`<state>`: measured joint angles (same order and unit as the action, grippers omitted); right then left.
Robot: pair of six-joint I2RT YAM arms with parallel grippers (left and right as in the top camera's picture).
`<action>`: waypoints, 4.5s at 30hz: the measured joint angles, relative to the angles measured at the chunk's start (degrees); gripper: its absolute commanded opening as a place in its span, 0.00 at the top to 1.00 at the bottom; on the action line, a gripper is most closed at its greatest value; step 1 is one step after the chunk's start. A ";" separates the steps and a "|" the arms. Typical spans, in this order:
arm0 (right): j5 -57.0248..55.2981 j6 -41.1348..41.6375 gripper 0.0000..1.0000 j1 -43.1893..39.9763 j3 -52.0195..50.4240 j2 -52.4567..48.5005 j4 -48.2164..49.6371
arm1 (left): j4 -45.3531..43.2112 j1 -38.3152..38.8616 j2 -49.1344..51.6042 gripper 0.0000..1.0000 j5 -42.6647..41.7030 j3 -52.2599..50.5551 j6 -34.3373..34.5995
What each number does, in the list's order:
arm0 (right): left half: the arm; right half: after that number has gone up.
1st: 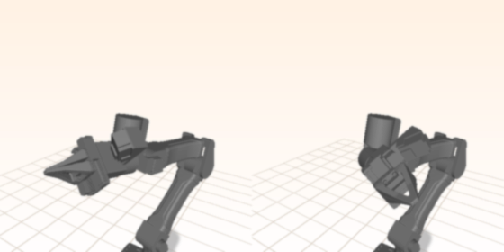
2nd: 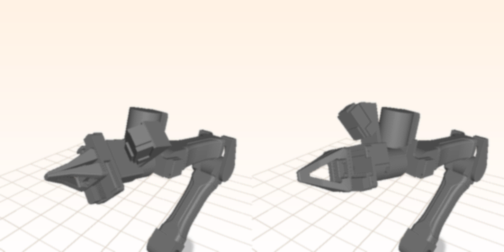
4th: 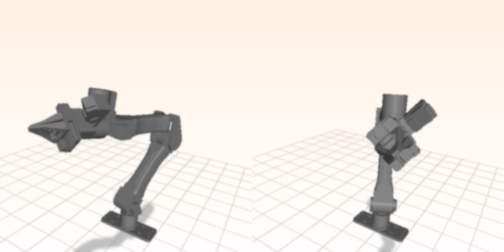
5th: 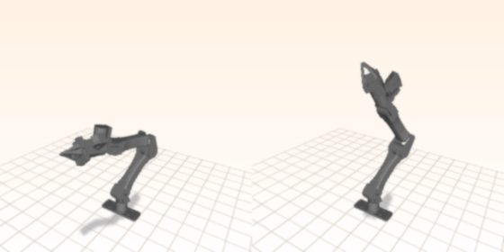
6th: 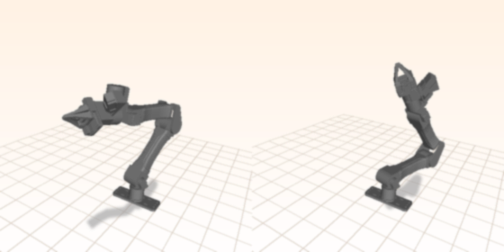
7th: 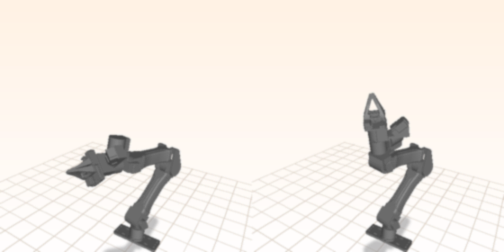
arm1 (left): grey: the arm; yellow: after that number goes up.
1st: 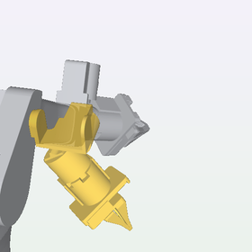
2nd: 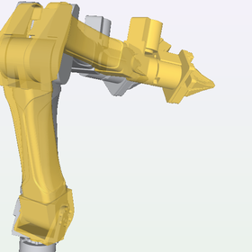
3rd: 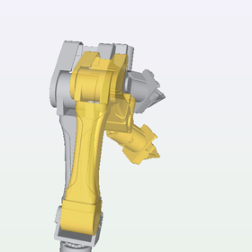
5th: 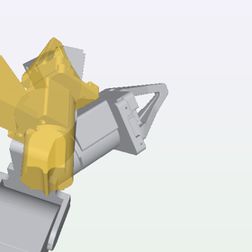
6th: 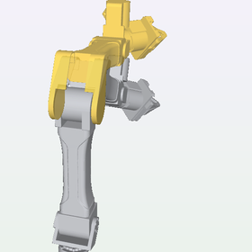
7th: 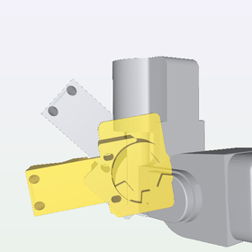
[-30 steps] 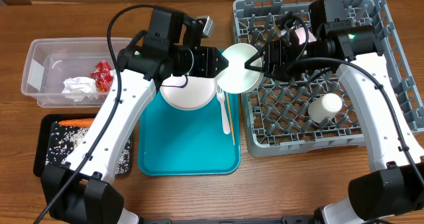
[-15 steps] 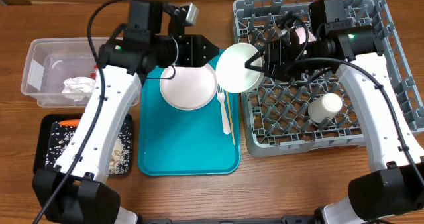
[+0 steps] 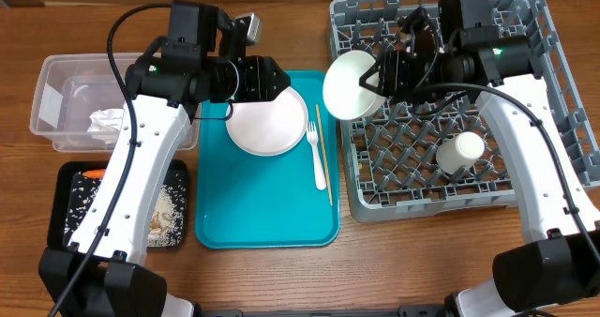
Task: Sort waste into correct bins and load items into the dishwasher
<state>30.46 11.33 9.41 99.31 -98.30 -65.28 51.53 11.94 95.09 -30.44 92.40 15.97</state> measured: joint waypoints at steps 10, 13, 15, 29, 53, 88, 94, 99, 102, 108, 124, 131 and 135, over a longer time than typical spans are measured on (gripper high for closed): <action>-19.54 -0.98 0.53 1.42 3.13 0.00 4.26 | 2.75 0.00 0.00 0.00 8.90 0.02 -0.15; -26.62 -2.54 0.53 4.15 3.13 0.00 5.49 | 2.75 0.00 0.00 0.00 9.94 0.02 -0.02; -32.06 -3.89 0.53 6.86 3.13 0.00 6.82 | 2.75 0.00 0.00 0.00 10.25 0.02 -0.04; -54.77 -9.01 0.52 12.92 3.45 -6.12 10.54 | 2.75 0.00 0.00 0.00 11.02 0.02 -0.04; -5.62 -0.63 0.25 -14.78 3.56 -7.98 -1.14 | 2.73 0.00 0.00 0.00 11.04 0.02 -0.04; -4.92 -1.88 0.26 -14.99 -0.37 -7.93 -10.95 | 2.75 0.00 0.00 0.00 11.21 0.02 -0.04; -7.30 3.13 0.26 -14.99 -2.67 -7.93 -11.23 | 2.75 0.00 0.00 0.00 11.19 0.02 -0.04; -5.16 5.49 0.27 -14.99 -7.17 -7.93 -8.85 | 2.73 0.00 0.00 0.00 11.21 0.02 -0.04; -3.19 7.19 0.27 -14.99 -10.78 -7.93 -4.74 | 2.73 0.00 0.00 0.00 11.21 0.02 -0.04; 4.37 7.93 0.27 -14.99 -17.92 -7.93 3.65 | 2.73 0.00 0.00 0.00 11.21 0.02 -0.04; 7.58 8.17 0.53 -14.99 -22.16 -7.93 11.85 | 2.75 0.00 0.00 0.00 11.21 0.02 -0.04; 7.56 8.26 0.71 -14.99 -22.16 -7.93 12.72 | 2.75 0.00 0.00 0.00 11.21 0.02 -0.04; 7.10 8.20 0.71 -14.99 -22.16 -7.93 12.74 | 2.75 0.00 0.00 0.00 11.21 0.02 -0.04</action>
<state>37.56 19.53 -5.58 77.14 -106.24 -52.53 54.28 11.94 95.09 -19.22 92.42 15.92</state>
